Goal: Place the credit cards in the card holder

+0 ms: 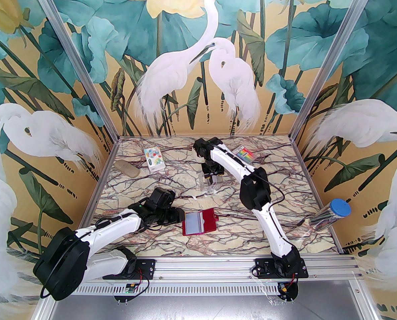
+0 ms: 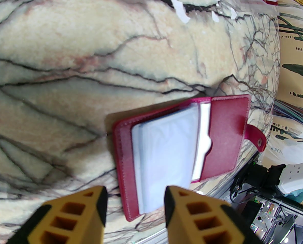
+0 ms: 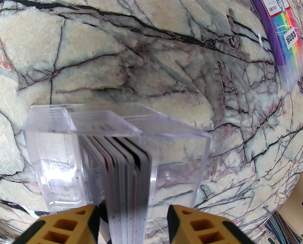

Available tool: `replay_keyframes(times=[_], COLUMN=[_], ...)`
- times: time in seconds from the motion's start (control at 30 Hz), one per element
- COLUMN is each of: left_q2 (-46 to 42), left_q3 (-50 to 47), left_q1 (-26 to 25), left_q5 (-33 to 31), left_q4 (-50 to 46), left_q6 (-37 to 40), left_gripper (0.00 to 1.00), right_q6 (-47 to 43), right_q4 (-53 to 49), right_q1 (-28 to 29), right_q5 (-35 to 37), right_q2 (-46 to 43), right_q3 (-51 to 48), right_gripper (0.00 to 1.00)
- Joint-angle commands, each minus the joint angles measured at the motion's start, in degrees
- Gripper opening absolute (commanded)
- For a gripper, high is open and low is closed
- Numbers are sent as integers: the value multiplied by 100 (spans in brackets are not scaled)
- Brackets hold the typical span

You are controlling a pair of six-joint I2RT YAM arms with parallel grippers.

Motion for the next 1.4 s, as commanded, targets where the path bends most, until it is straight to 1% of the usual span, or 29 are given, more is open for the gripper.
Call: replay_keyframes(times=[0.0,0.2,0.77,1.03,1.2,1.37], left_q2=[93,130,139,144,165,182], left_q3=[-23,-16,-56,-60,-57,-71], left_q1=[-23,-23,-23,-23,-18,-23], left_q5=[104,104,104,110,114,113], left_q4=[71,105,153,158,167,209], left_q6=[-17,-24,-52,-56,-56,-65], left_gripper=[43,42,42,42,42,42], right_q6=[-65,-79,-140,-159,-160,-167], right_q4=[-86,-233,-409,-416,-420,-434], right_q1=[7,6,0,-1,4,7], right_q5=[234,450,729,693,659,616], right_q2=[161,134,-51,-79,-95,-105], right_q3=[28,150,266,275,275,289], right_gripper=[49,47,40,30,26,20])
